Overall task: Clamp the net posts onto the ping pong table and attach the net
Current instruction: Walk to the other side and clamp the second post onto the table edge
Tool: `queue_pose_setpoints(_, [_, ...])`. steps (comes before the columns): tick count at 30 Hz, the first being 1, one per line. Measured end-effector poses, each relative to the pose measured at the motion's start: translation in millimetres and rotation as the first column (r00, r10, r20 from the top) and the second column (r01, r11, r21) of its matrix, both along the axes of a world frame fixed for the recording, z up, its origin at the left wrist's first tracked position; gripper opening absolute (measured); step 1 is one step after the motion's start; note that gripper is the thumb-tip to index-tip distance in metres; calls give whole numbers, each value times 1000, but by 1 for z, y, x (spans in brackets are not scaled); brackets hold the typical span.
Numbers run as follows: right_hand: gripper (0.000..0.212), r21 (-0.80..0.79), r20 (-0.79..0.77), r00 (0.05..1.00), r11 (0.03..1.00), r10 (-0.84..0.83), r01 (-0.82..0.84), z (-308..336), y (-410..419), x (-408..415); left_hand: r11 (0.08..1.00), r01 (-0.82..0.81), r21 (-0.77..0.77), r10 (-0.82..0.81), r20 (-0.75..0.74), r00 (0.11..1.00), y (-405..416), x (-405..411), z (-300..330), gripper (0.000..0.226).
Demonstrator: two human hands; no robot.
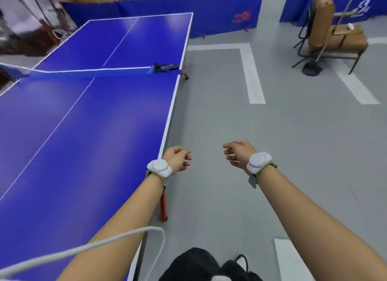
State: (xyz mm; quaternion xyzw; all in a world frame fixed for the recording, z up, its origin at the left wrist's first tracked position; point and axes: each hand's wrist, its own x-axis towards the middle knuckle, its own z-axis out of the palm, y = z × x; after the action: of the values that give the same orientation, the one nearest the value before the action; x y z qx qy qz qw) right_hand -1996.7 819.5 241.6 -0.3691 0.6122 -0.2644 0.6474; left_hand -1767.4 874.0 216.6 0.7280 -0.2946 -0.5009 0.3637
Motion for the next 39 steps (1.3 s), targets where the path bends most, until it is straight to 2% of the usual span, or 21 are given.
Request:
queue_pose_setpoints(5, [3,-43,91,994,997,63,-59,7,-71,37,985,-171,-17,170,-20,985,-37,11,-4,4])
queue_pose_setpoints(8, [3,-13,110,984,990,141,-140,-6,-123,63,963,-268,-11,267,-37,963,-81,21,-18,4])
queue_pose_setpoints(11, [6,15,104,980,985,172,-175,-17,-161,78,954,-301,-15,300,-56,952,-119,29,-27,5])
queue_pose_setpoints(18, [14,65,18,962,960,273,-273,-14,-344,128,947,-317,-46,313,-83,946,-303,80,-23,6])
queue_pose_setpoints(22, [22,61,41,968,966,249,-251,-8,-436,154,965,-259,-42,256,-51,965,-389,106,-6,4])
queue_pose_setpoints(29, [23,101,66,973,968,223,-228,-27,-565,190,957,-290,-26,290,-18,957,-507,145,-7,4])
queue_pose_setpoints(32, [21,123,67,970,963,235,-242,-36,-611,205,944,-329,1,329,-38,944,-549,158,-19,8])
queue_pose_setpoints(37, [9,114,13,936,930,351,-350,-51,-719,240,899,-435,52,437,-32,899,-644,182,-39,8])
queue_pose_setpoints(39, [14,113,-26,924,919,383,-378,-55,-760,250,882,-464,82,468,-25,884,-675,189,-43,5])
